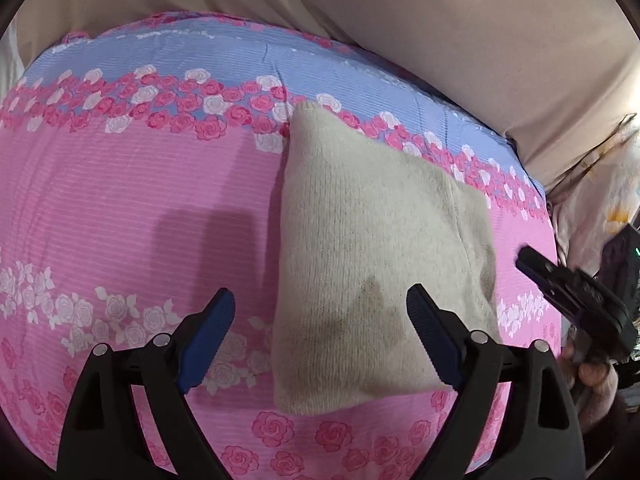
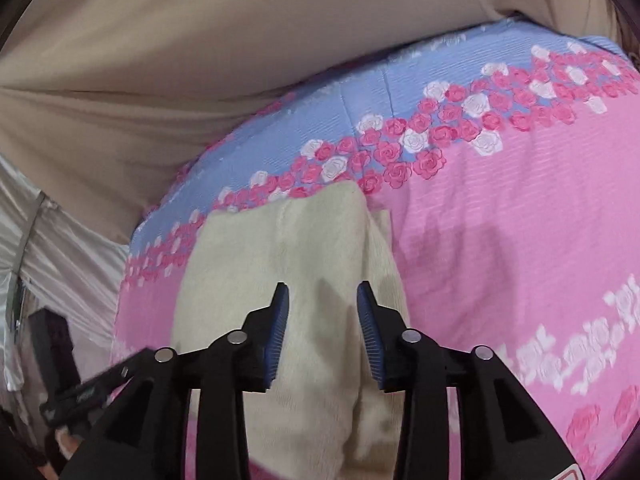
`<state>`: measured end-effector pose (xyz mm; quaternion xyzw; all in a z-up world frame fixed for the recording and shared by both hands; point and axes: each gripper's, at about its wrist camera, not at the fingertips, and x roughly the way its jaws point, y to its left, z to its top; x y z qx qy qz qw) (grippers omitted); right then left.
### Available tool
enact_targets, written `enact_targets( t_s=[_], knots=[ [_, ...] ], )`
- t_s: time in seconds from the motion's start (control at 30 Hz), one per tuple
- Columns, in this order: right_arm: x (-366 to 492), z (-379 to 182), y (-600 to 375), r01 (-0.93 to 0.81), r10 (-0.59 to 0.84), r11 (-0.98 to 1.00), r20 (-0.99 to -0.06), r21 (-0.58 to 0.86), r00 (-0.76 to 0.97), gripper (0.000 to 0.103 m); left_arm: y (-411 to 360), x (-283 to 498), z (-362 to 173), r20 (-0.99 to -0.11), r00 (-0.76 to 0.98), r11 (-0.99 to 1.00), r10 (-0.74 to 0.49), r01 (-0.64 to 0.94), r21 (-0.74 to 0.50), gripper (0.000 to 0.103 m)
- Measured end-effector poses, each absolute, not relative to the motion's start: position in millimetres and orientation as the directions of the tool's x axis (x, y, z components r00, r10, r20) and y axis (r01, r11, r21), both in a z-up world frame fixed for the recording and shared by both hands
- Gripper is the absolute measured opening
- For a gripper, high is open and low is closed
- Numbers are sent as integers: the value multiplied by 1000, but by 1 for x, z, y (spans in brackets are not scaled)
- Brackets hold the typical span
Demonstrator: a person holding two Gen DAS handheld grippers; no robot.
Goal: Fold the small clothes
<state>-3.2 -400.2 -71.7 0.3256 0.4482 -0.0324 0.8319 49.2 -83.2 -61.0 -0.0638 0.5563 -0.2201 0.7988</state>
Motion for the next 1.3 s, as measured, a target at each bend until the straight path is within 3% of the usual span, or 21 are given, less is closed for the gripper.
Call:
enact_targets(
  t_s=[0.07, 0.1, 0.13, 0.3, 0.43, 0.47, 0.57, 0.6, 0.7, 0.87, 1.0, 1.07, 1.1, 1.13, 1.17, 1.23, 1.3],
  knots=[
    [17, -92, -397, 351, 281, 774, -782, 527, 556, 41, -90, 43, -68, -864, 256, 887, -434, 289, -359, 85],
    [27, -101, -395, 349, 285, 787, -801, 509, 526, 29, -92, 39, -72, -867, 251, 887, -430, 295, -355, 85],
    [32, -104, -393, 336, 281, 804, -812, 490, 512, 10, -95, 35, -75, -872, 244, 888, -425, 301, -349, 85],
    [31, -58, -394, 259, 241, 830, -736, 494, 632, 9, -96, 23, -89, -887, 225, 893, -402, 312, -326, 85],
    [51, -121, -400, 317, 220, 864, -860, 391, 460, 11, -96, 26, -99, -894, 213, 896, -394, 306, -322, 88],
    [50, -126, -402, 314, 229, 858, -849, 407, 477, 11, -96, 27, -102, -895, 211, 895, -393, 310, -320, 88],
    [28, -101, -412, 351, 237, 799, -793, 488, 561, 20, -98, 30, -107, -903, 209, 898, -375, 325, -297, 89],
    [14, -89, -413, 359, 216, 793, -778, 492, 589, 28, -94, 30, -102, -889, 201, 886, -410, 317, -337, 88],
    [-34, -76, -415, 397, 166, 776, -766, 490, 621, 69, -78, 38, -86, -827, 189, 840, -529, 254, -479, 89],
    [-87, -125, -409, 482, 286, 665, -791, 570, 541, 70, -69, 67, -116, -831, 109, 838, -545, 87, -538, 90],
    [-96, -162, -392, 491, 455, 488, -690, 722, 563, 70, -70, 70, -149, -794, 28, 794, -607, -24, -608, 93],
    [-92, -167, -385, 479, 461, 460, -661, 748, 591, 77, -68, 70, -160, -757, -3, 755, -653, -79, -651, 91],
    [-87, -166, -382, 472, 464, 476, -668, 742, 583, 75, -68, 72, -166, -723, -22, 721, -690, -107, -684, 79],
    [-81, -163, -379, 465, 452, 513, -688, 722, 568, 48, -69, 73, -170, -693, -40, 692, -719, -125, -711, 70],
    [-76, -162, -378, 454, 475, 521, -688, 723, 549, 38, -69, 72, -169, -693, -46, 692, -720, -131, -710, 67],
    [-73, -148, -376, 438, 466, 539, -687, 720, 557, 29, -70, 74, -160, -684, -56, 685, -728, -114, -720, 52],
    [-81, -120, -373, 392, 450, 572, -675, 721, 584, 26, -66, 72, -142, -653, -51, 655, -756, -99, -750, 47]
  ],
)
